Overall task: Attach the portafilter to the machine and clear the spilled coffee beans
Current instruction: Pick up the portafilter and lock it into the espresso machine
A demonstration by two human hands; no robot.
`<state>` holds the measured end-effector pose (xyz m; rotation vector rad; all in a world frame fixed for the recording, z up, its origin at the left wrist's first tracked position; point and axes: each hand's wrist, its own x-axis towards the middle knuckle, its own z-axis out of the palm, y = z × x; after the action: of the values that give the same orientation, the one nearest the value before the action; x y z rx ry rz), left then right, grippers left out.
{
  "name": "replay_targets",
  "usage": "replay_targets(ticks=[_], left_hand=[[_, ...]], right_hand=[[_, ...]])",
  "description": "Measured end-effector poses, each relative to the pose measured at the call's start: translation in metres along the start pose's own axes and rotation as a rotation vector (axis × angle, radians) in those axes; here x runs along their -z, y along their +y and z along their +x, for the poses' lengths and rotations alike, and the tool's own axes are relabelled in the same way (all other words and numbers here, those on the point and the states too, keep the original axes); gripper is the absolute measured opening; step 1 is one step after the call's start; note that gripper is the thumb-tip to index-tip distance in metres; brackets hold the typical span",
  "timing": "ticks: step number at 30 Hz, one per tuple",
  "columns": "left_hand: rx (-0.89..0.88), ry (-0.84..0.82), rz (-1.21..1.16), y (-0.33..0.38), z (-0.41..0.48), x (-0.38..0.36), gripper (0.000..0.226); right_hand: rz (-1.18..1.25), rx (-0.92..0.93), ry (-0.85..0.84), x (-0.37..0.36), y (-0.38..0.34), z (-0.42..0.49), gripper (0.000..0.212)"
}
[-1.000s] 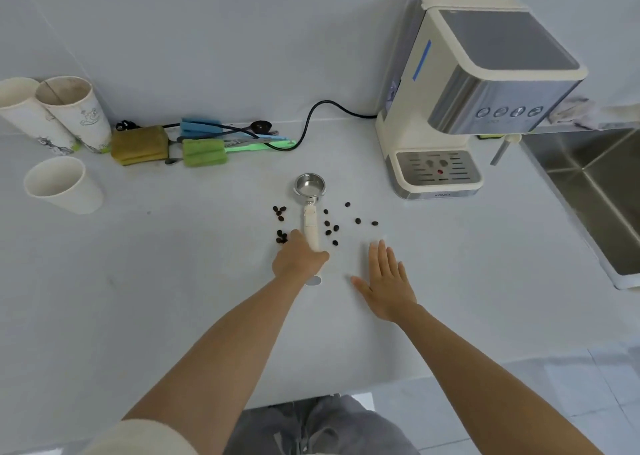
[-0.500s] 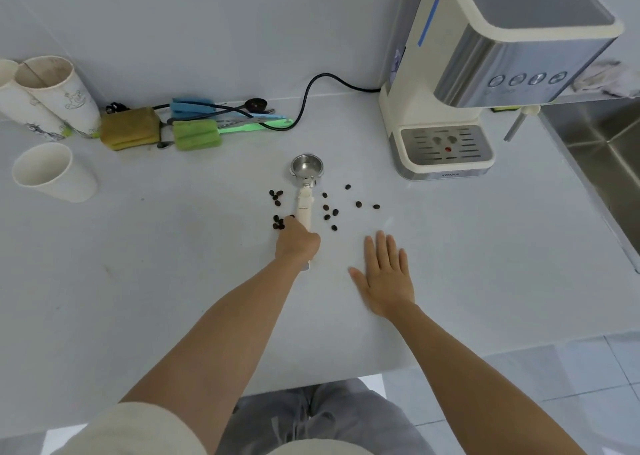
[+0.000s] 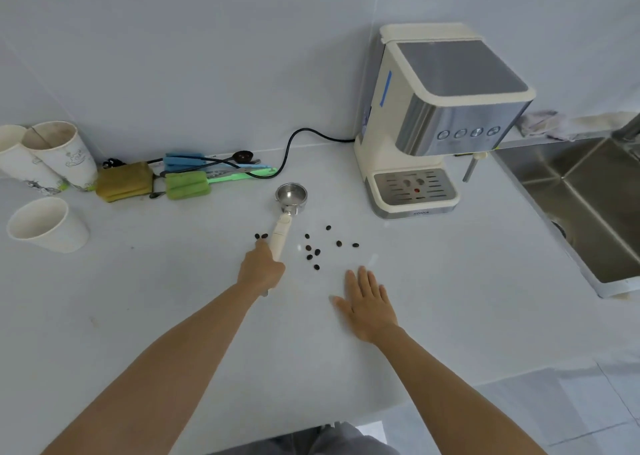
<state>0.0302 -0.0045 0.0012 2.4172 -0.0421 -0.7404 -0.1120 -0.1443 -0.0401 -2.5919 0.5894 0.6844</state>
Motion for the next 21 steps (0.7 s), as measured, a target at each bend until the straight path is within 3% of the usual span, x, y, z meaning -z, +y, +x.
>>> replay_targets(ticks=[4,8,13,17,21], left_hand=[[-0.078,0.001,0.062,0.018,-0.001,0.015,0.034],[-0.148,-0.058,0.042,0.04,-0.007,0.02,0.026],[-0.298,-0.099,0.209,0.064,-0.009,0.018,0.029],[-0.388,-0.143,0.332,0.089,-0.007,0.008,0.029],[-0.431,-0.139,0.442,0.117,-0.001,-0.002,0.035]], right_hand=[[0.109,0.021,0.196,0.049,0.001,-0.006,0.063],[0.207,0.096,0.534,0.121,0.008,-0.021,0.061],[0.12,0.114,0.895,0.209,0.026,-0.04,0.067],[0.031,0.064,0.908,0.264,0.041,-0.038,0.068],[-0.087,0.003,0.713,0.289,0.059,-0.026,0.065]])
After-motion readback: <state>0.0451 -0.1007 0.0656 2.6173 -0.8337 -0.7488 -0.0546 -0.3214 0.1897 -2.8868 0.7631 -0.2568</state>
